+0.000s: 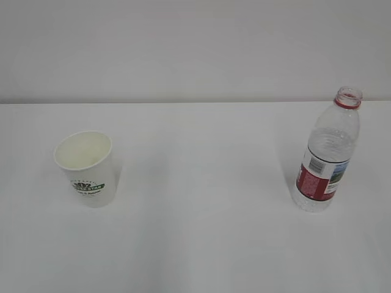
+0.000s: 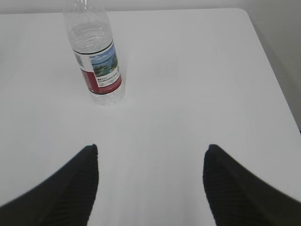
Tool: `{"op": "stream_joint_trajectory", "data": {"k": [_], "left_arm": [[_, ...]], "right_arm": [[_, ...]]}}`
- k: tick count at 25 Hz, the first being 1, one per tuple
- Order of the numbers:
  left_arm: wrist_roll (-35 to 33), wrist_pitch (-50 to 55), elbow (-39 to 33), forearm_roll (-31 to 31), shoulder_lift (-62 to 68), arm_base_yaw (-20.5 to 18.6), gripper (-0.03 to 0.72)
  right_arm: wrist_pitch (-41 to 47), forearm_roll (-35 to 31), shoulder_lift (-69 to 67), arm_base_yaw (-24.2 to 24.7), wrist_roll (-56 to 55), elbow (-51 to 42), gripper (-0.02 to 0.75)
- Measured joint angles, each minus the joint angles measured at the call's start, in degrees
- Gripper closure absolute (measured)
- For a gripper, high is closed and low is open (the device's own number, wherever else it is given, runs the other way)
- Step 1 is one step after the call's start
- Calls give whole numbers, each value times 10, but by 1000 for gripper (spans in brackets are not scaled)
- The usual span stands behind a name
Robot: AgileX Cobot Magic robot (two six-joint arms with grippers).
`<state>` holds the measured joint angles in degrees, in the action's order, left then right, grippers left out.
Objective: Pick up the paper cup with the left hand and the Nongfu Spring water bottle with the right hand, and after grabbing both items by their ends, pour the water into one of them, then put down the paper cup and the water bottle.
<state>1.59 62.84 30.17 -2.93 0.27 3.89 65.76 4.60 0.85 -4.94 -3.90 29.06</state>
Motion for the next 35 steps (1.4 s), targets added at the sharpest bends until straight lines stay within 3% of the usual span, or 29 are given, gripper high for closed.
{"op": "stream_joint_trajectory", "data": {"k": [16, 24, 35], "left_arm": [[0, 0, 0, 0, 0, 0, 153], [0, 0, 0, 0, 0, 0, 226], [0, 0, 0, 0, 0, 0, 253]], "right_arm": [[0, 0, 0, 0, 0, 0, 209], [0, 0, 0, 0, 0, 0, 209], [0, 0, 0, 0, 0, 0, 209]]}}
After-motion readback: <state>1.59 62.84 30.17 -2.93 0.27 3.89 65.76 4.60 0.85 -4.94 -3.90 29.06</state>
